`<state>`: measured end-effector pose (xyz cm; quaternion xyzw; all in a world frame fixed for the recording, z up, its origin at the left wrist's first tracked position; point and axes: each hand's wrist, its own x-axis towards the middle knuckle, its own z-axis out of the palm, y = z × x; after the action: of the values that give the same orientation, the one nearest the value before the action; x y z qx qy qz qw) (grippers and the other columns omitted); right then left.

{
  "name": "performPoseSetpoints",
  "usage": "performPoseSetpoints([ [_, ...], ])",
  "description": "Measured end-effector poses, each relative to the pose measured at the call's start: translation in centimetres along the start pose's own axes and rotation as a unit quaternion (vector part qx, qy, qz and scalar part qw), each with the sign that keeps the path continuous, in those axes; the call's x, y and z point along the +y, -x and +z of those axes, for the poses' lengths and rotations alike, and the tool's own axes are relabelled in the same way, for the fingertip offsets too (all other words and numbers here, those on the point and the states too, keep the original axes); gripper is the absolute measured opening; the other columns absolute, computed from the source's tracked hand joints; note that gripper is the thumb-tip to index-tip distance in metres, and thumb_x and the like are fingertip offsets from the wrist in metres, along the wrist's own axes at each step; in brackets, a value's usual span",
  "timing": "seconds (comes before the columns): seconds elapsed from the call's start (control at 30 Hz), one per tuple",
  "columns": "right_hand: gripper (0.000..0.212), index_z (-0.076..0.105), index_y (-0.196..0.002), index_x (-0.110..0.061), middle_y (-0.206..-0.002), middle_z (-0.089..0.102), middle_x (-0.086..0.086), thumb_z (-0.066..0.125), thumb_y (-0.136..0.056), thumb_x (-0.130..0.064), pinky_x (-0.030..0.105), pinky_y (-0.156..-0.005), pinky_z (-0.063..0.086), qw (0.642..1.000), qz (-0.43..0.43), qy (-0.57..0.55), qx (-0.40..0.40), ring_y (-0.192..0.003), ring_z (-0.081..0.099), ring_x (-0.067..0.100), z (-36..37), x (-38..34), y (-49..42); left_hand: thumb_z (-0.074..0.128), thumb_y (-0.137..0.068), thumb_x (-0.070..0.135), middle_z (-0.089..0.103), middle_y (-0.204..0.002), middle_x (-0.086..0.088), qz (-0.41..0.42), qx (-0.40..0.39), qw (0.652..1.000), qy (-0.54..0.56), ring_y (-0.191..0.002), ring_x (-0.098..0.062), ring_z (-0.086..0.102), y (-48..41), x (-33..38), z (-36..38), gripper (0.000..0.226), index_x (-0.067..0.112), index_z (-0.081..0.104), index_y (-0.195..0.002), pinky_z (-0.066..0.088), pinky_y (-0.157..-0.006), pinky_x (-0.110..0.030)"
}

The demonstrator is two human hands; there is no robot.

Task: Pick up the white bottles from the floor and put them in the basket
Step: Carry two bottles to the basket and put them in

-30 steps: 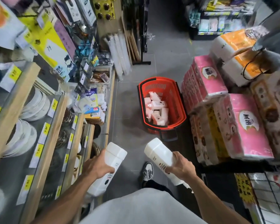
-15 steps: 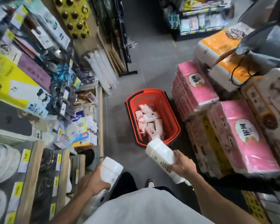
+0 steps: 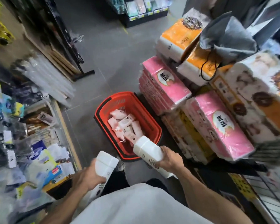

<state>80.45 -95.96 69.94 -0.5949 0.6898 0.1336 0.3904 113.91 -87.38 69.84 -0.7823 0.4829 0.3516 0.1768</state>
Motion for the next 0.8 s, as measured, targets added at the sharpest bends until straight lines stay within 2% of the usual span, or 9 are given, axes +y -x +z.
performPoseSetpoints([
  [0.07, 0.074, 0.051, -0.128, -0.037, -0.114, 0.063, -0.013, 0.079, -0.061, -0.051, 0.031, -0.085, 0.050, 1.000, 0.011, -0.016, 0.007, -0.105, 0.064, 0.017, -0.6, -1.9, -0.9, 0.061, -0.046, 0.067, 0.069, -0.110, 0.001, 0.006, -0.009, 1.000, 0.007, -0.093, -0.028, 0.066, -2.1, 0.0, -2.0, 0.100, 0.043, 0.027, -0.137, 0.055, -0.079, -0.034],
  [0.13, 0.075, 0.050, -0.129, -0.036, -0.116, 0.064, -0.012, 0.080, -0.062, -0.051, 0.033, -0.088, 0.051, 0.999, 0.018, -0.036, 0.015, -0.105, 0.064, 0.019, -1.2, -3.8, -2.0, 0.065, -0.048, 0.064, 0.069, -0.111, -0.001, 0.026, -0.020, 0.999, -0.001, -0.095, -0.029, 0.066, -4.1, 0.6, -3.8, 0.098, 0.041, 0.029, -0.137, 0.054, -0.080, -0.033],
  [0.2, 0.074, 0.050, -0.128, -0.036, -0.116, 0.065, -0.011, 0.080, -0.062, -0.050, 0.033, -0.087, 0.051, 0.998, 0.021, -0.053, 0.022, -0.105, 0.064, 0.019, -1.7, -5.3, -3.3, 0.068, -0.051, 0.063, 0.070, -0.112, -0.002, 0.039, -0.025, 0.999, -0.022, -0.099, -0.031, 0.067, -6.1, 1.5, -5.3, 0.096, 0.041, 0.030, -0.136, 0.053, -0.079, -0.033],
  [0.3, 0.075, 0.050, -0.127, -0.038, -0.111, 0.064, -0.012, 0.080, -0.059, -0.050, 0.033, -0.086, 0.051, 0.997, 0.028, -0.071, 0.025, -0.102, 0.065, 0.019, -2.4, -7.0, -4.7, 0.066, -0.045, 0.066, 0.070, -0.113, -0.004, 0.055, -0.033, 0.997, -0.030, -0.100, -0.033, 0.066, -8.9, 2.8, -6.8, 0.098, 0.044, 0.028, -0.132, 0.054, -0.082, -0.036],
  [0.4, 0.075, 0.050, -0.126, -0.037, -0.104, 0.058, -0.017, 0.079, -0.058, -0.050, 0.035, -0.085, 0.055, 0.997, 0.023, -0.077, 0.019, -0.098, 0.065, 0.018, -2.8, -8.0, -6.1, 0.070, -0.052, 0.064, 0.069, -0.118, -0.004, 0.072, -0.034, 0.995, -0.053, -0.103, -0.034, 0.067, -10.4, 4.8, -8.2, 0.092, 0.041, 0.031, -0.132, 0.053, -0.082, -0.034],
  [0.5, 0.076, 0.049, -0.128, -0.035, -0.106, 0.058, -0.016, 0.079, -0.060, -0.049, 0.035, -0.085, 0.055, 0.997, 0.023, -0.078, 0.007, -0.098, 0.065, 0.018, -3.1, -8.3, -8.2, 0.068, -0.052, 0.064, 0.070, -0.116, -0.004, 0.081, -0.036, 0.995, -0.053, -0.102, -0.034, 0.067, -12.5, 6.8, -9.0, 0.091, 0.041, 0.031, -0.132, 0.055, -0.083, -0.036],
  [0.6, 0.075, 0.050, -0.127, -0.033, -0.115, 0.062, -0.012, 0.080, -0.061, -0.048, 0.037, -0.089, 0.055, 0.995, 0.036, -0.089, -0.012, -0.102, 0.065, 0.020, -2.7, -7.7, -11.2, 0.070, -0.053, 0.063, 0.070, -0.115, -0.005, 0.063, -0.050, 0.996, -0.035, -0.101, -0.033, 0.067, -15.0, 8.5, -8.8, 0.088, 0.039, 0.033, -0.130, 0.054, -0.084, -0.035],
  [0.73, 0.071, 0.051, -0.122, -0.033, -0.112, 0.064, -0.012, 0.077, -0.058, -0.051, 0.039, -0.089, 0.055, 0.991, 0.063, -0.114, -0.042, -0.102, 0.066, 0.020, -0.8, -6.8, -15.9, 0.073, -0.056, 0.062, 0.070, -0.114, -0.002, 0.031, -0.055, 0.998, -0.025, -0.099, -0.032, 0.067, -19.9, 10.5, -8.1, 0.086, 0.038, 0.037, -0.130, 0.054, -0.084, -0.035],
  [0.8, 0.077, 0.051, -0.126, -0.033, -0.111, 0.066, -0.011, 0.075, -0.056, -0.054, 0.039, -0.089, 0.056, 0.987, 0.083, -0.129, -0.051, -0.102, 0.067, 0.020, 0.8, -6.3, -18.0, 0.075, -0.056, 0.061, 0.069, -0.112, 0.001, 0.020, -0.072, 0.997, -0.006, -0.098, -0.032, 0.066, -22.9, 10.9, -7.1, 0.084, 0.038, 0.039, -0.128, 0.053, -0.083, -0.035],
])
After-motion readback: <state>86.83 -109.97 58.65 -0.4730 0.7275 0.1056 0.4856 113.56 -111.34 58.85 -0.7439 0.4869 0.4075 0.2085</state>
